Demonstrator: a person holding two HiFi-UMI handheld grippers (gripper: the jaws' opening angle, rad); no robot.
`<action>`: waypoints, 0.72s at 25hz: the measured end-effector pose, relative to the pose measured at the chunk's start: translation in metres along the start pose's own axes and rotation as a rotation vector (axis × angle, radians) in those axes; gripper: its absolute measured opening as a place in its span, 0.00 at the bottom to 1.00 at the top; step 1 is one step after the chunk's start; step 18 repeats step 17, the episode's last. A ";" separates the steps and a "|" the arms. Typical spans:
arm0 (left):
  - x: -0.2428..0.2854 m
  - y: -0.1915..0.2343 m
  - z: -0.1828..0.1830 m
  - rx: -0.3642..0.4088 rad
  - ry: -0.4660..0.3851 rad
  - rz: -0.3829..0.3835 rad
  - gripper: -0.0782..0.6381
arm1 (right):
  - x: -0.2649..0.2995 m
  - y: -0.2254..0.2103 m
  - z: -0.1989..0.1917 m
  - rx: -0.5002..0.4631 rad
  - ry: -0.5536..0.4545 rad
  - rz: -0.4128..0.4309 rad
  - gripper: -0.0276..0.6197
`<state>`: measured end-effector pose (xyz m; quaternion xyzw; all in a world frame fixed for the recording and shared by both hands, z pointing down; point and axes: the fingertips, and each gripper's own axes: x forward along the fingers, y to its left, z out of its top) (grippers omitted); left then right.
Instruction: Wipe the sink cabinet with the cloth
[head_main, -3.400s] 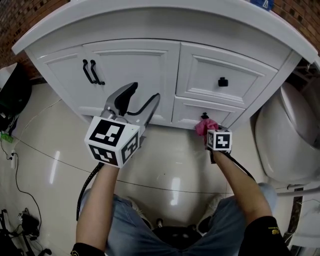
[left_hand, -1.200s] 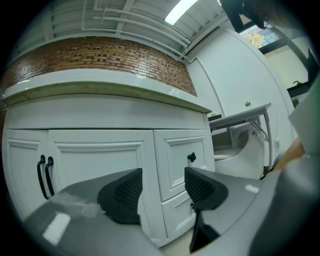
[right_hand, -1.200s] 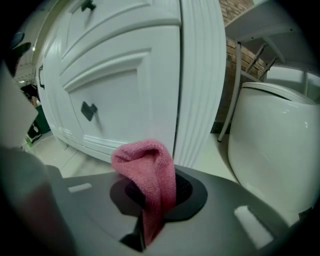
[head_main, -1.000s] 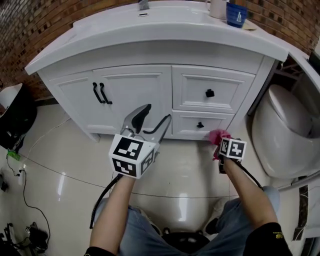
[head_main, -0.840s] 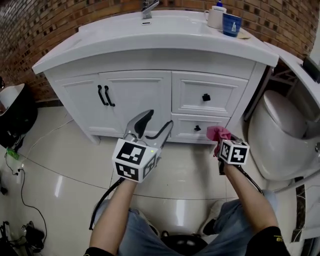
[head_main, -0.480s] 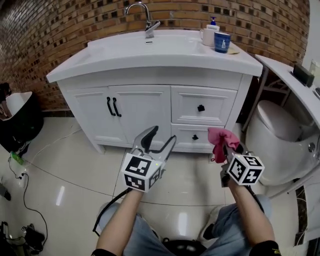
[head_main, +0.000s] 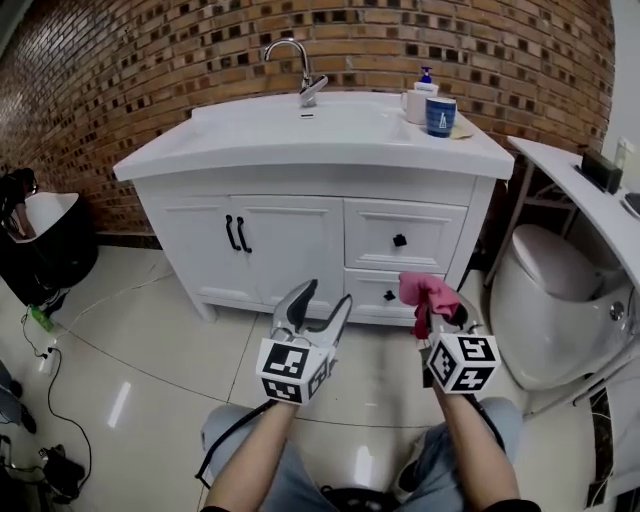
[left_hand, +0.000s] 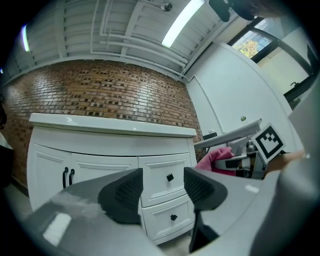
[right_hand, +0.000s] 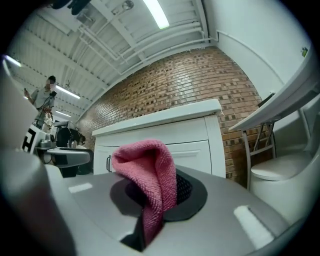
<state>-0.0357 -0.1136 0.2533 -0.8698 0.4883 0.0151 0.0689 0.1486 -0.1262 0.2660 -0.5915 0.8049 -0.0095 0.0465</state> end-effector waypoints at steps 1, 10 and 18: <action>0.000 0.002 0.000 0.001 -0.003 0.006 0.47 | 0.000 0.002 -0.001 0.001 0.001 0.002 0.10; 0.002 0.001 0.004 -0.002 -0.016 0.003 0.46 | 0.001 0.017 -0.007 -0.028 0.021 0.035 0.10; 0.005 -0.002 0.008 0.011 -0.020 -0.010 0.46 | 0.004 0.025 -0.011 -0.033 0.030 0.050 0.10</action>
